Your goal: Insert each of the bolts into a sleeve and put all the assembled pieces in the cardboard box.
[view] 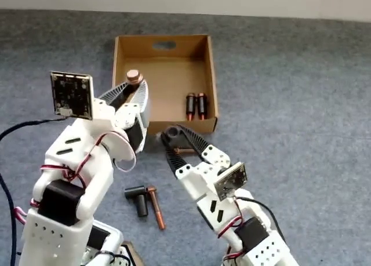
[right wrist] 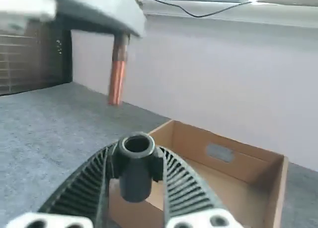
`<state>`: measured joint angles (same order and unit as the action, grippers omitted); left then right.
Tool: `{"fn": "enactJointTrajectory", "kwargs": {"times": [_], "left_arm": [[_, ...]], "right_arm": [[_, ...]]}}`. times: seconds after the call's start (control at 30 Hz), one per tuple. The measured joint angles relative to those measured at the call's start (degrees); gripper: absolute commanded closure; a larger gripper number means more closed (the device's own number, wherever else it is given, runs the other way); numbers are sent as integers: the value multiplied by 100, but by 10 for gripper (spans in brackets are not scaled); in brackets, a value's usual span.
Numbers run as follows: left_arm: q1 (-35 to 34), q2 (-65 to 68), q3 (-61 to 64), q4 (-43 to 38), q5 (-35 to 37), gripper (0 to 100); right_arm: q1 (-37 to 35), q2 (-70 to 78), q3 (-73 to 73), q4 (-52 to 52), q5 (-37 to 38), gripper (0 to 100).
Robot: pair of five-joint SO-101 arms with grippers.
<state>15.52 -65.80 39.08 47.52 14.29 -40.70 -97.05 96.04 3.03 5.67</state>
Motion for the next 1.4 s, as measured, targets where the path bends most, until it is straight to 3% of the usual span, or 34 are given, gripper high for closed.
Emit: {"fn": "enactJointTrajectory", "kwargs": {"times": [0.3, 0.93, 1.4], "left_arm": [[958, -35, -70, -360, 0, 992], [976, -62, 202, -360, 0, 992], [1090, -1231, 1160, -360, 9, 992]], "right_arm": [[62, 0, 0, 0, 0, 992], [53, 0, 0, 0, 0, 992], [53, 9, 0, 0, 0, 992]]}}
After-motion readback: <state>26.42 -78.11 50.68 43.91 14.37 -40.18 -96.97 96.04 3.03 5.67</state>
